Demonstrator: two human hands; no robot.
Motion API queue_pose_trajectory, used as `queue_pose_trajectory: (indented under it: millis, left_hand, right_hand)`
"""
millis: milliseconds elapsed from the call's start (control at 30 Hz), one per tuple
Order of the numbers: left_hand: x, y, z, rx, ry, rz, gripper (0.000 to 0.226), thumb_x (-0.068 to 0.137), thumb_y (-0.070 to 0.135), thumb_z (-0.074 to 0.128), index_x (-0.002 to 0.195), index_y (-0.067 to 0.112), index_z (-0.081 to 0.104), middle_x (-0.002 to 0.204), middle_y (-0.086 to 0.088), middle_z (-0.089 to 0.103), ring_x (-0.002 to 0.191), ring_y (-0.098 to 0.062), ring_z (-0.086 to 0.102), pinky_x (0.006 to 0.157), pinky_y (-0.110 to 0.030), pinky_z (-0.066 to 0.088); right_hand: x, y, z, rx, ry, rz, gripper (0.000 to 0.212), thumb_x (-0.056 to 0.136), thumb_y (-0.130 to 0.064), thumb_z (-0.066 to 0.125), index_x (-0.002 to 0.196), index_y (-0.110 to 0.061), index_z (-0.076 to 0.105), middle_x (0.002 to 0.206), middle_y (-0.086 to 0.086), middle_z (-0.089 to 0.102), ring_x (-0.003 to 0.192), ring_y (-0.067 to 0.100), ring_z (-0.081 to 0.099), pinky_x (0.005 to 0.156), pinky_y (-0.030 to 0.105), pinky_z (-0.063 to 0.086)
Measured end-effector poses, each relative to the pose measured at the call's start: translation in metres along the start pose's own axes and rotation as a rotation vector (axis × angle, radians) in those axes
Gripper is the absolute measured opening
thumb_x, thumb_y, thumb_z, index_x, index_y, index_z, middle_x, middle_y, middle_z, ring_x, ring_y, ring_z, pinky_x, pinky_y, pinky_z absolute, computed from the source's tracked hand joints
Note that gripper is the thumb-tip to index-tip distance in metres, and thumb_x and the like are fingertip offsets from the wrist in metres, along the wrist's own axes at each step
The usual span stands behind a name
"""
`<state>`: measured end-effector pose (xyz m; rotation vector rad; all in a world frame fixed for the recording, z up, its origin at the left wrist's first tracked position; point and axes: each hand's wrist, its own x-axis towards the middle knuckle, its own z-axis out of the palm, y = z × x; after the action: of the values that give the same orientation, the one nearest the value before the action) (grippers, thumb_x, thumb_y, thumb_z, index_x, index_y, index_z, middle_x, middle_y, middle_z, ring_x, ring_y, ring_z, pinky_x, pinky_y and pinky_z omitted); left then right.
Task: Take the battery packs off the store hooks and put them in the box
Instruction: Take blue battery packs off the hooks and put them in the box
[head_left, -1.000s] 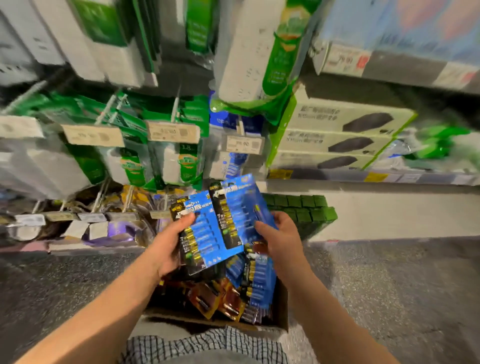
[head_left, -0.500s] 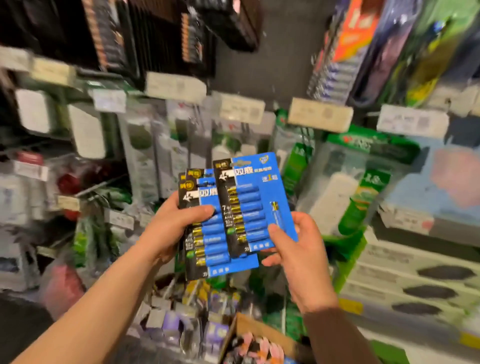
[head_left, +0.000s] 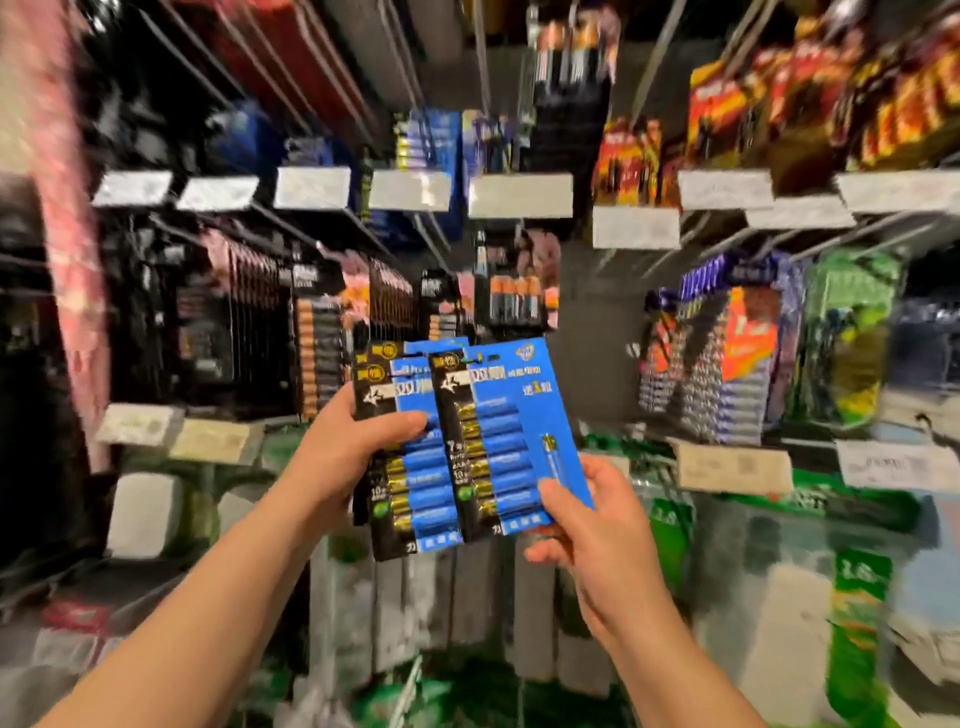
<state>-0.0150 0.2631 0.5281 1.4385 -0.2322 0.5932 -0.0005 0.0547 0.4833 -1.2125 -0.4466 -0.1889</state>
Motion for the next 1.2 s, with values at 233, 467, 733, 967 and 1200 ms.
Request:
queue_pose_trajectory:
  millis: [233, 467, 733, 967, 1200]
  left_hand:
    - [0.061, 0.045, -0.028, -0.028, -0.123, 0.136, 0.074, 0.038, 0.031, 0.08, 0.107, 0.008, 0.067, 0.091, -0.008, 0.076, 0.075, -0.022, 0.071, 0.076, -0.037, 0.056]
    - [0.108, 0.15, -0.087, 0.015, -0.147, 0.275, 0.056, 0.048, 0.02, 0.081, 0.103, 0.013, 0.068, 0.093, -0.007, 0.077, 0.079, -0.024, 0.075, 0.063, -0.032, 0.059]
    - [0.128, 0.201, -0.157, 0.049, 0.005, 0.297, 0.046, 0.061, 0.021, 0.073, 0.106, 0.011, 0.07, 0.099, -0.01, 0.076, 0.086, -0.028, 0.074, 0.078, -0.04, 0.059]
    - [0.155, 0.198, -0.209, 0.028, 0.077, 0.251, 0.026, 0.074, 0.014, 0.077, 0.1, 0.014, 0.072, 0.094, -0.009, 0.076, 0.084, -0.03, 0.073, 0.088, -0.049, 0.056]
    - [0.214, 0.214, -0.241, -0.033, 0.026, 0.328, 0.018, 0.082, 0.01, 0.073, 0.099, 0.013, 0.069, 0.084, -0.007, 0.076, 0.067, -0.021, 0.073, 0.061, -0.034, 0.061]
  right_hand:
    - [0.038, -0.031, 0.049, 0.07, 0.125, -0.146, 0.009, 0.094, -0.001, 0.054, 0.101, -0.006, 0.054, 0.091, 0.019, 0.067, 0.05, 0.014, 0.062, 0.037, 0.022, 0.045]
    - [0.082, -0.099, 0.153, -0.036, 0.021, -0.352, 0.012, 0.093, -0.004, 0.058, 0.101, -0.012, 0.054, 0.099, 0.016, 0.067, 0.06, 0.015, 0.064, 0.039, 0.022, 0.047]
    - [0.108, -0.126, 0.242, -0.063, -0.107, -0.293, 0.011, 0.095, -0.013, 0.057, 0.105, -0.014, 0.051, 0.086, 0.009, 0.068, 0.057, 0.018, 0.061, 0.045, 0.03, 0.047]
    - [0.135, -0.112, 0.275, 0.027, -0.045, -0.195, 0.019, 0.097, -0.011, 0.055, 0.116, -0.006, 0.055, 0.091, 0.013, 0.07, 0.054, 0.013, 0.065, 0.044, 0.025, 0.049]
    - [0.182, -0.144, 0.309, -0.032, 0.1, -0.328, 0.019, 0.097, -0.005, 0.053, 0.115, 0.0, 0.056, 0.099, 0.016, 0.069, 0.052, 0.012, 0.065, 0.041, 0.019, 0.05]
